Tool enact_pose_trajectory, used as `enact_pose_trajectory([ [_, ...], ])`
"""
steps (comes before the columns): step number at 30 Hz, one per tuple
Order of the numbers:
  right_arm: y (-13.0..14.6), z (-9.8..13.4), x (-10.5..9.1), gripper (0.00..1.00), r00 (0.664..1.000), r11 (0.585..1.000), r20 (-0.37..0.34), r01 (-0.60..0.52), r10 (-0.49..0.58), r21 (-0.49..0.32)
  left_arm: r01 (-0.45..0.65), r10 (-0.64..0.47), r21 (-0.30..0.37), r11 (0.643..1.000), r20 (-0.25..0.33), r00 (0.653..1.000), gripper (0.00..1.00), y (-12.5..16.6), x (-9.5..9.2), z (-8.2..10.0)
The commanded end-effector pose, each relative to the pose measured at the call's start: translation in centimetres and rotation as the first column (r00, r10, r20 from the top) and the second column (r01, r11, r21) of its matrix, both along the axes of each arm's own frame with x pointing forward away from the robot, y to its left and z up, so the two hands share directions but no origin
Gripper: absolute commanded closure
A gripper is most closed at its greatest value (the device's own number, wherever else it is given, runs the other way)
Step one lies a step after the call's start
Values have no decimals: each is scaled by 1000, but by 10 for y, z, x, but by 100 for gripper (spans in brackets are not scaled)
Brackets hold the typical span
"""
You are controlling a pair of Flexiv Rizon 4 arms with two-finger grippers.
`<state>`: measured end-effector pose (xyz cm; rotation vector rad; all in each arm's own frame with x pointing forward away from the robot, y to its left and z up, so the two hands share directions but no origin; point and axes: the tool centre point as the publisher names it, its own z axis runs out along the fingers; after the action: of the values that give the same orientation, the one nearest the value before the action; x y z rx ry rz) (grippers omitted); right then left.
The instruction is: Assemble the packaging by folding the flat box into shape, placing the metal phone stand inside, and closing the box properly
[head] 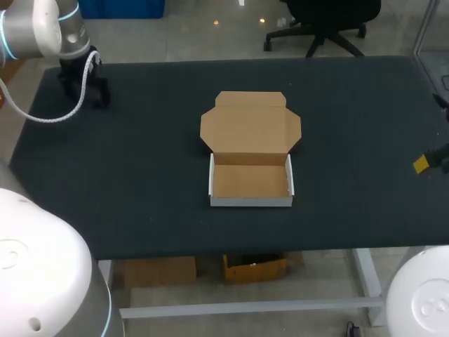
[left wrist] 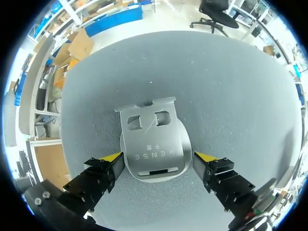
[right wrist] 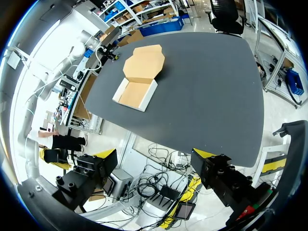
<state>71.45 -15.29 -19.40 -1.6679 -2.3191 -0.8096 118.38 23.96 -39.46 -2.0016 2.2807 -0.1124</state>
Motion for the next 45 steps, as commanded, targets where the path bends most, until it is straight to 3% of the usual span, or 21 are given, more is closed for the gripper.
enact_pose_trajectory([
  [1,-1,2,-1,0,1000,1000,-2,-1,1,1,-2,2,1,1000,-15,1000,6,1,9,-3],
  [8,-1,2,-1,0,1000,1000,-2,-1,1,1,-9,9,-1,1000,-17,1000,10,2,13,-4],
  [19,-1,2,-1,0,1000,1000,-2,-1,1,1,-16,16,-5,1000,-16,1000,0,4,16,-3],
  [28,-1,2,-1,0,1000,1000,-2,-1,1,1,-20,19,-8,1000,-16,1000,0,5,18,-3],
  [45,-1,2,-1,0,1000,1000,-2,-1,1,1,-16,15,-11,1000,-25,1000,10,1,19,-4],
])
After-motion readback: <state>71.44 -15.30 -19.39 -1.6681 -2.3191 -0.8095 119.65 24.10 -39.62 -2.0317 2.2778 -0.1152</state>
